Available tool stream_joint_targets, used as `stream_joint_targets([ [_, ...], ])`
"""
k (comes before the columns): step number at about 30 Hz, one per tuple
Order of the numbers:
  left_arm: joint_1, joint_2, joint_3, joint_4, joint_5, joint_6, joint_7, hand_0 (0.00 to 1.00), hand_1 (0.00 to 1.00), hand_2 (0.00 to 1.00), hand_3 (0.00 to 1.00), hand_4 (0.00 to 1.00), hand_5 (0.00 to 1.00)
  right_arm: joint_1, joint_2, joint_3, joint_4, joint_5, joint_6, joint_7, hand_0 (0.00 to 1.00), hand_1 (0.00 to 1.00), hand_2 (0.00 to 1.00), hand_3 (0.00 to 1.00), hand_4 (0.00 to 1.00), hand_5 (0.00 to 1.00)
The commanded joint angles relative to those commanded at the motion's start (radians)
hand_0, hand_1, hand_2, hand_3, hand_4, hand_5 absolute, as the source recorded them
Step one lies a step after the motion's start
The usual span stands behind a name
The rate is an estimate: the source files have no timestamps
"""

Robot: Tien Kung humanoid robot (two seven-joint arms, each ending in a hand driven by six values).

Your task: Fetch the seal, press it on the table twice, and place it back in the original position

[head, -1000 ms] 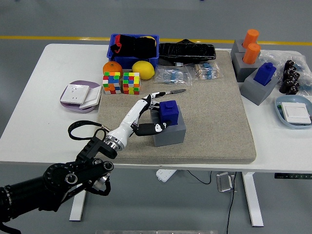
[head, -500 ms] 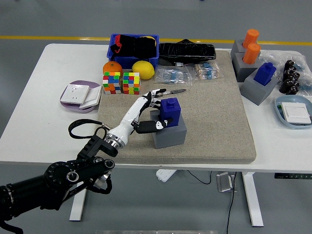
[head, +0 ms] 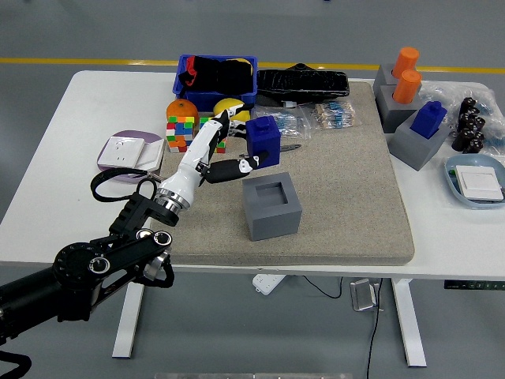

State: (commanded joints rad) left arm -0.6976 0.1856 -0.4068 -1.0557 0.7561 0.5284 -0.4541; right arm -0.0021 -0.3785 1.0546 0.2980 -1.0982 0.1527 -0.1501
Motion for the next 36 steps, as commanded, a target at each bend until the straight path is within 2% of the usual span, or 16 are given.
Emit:
stream_joint_targets([
  [4, -0.004, 0.004, 0.004, 0.065, -0.017, 0.006, -0.018, 0.806, 0.49, 0.404, 0.881, 0.717, 0.002, 0.002, 0.001, 0.004, 0.002, 0.0, 0.0, 0.0, 0.829, 0.756, 0.742, 0.675, 0.739, 0.339],
  [12, 0.002, -0.009, 0.053, 0.214, -0.078, 0.007, -0.06, 0.806, 0.494, 0.401, 0.879, 0.713, 0.002, 0.0, 0.003, 0.004, -0.001, 0.001, 0.0, 0.0, 0.83, 0.756, 0.742, 0.674, 0.739, 0.338],
  [23, 0.024, -0.049, 0.152, 0.393, -0.198, 0.009, -0.109, 0.804, 0.5, 0.404, 0.868, 0.701, 0.002, 0.001, 0.003, 0.0, 0.001, 0.001, 0.0, 0.001, 0.829, 0.756, 0.742, 0.675, 0.743, 0.334],
  [25, 0.025, -0.06, 0.188, 0.431, -0.221, 0.004, -0.11, 0.804, 0.5, 0.404, 0.868, 0.701, 0.002, 0.002, 0.004, 0.002, 0.001, 0.0, 0.001, 0.0, 0.829, 0.756, 0.742, 0.675, 0.743, 0.334],
  [31, 0.031, -0.066, 0.25, 0.475, -0.256, 0.001, -0.112, 0.807, 0.505, 0.404, 0.865, 0.704, 0.002, 0.001, 0.003, 0.004, 0.001, 0.0, 0.0, 0.0, 0.829, 0.756, 0.742, 0.675, 0.745, 0.333],
  [36, 0.034, -0.061, 0.248, 0.466, -0.256, 0.002, -0.113, 0.804, 0.511, 0.403, 0.864, 0.704, 0.002, 0.001, 0.003, 0.004, 0.001, 0.0, 0.0, 0.0, 0.829, 0.757, 0.742, 0.675, 0.746, 0.331],
])
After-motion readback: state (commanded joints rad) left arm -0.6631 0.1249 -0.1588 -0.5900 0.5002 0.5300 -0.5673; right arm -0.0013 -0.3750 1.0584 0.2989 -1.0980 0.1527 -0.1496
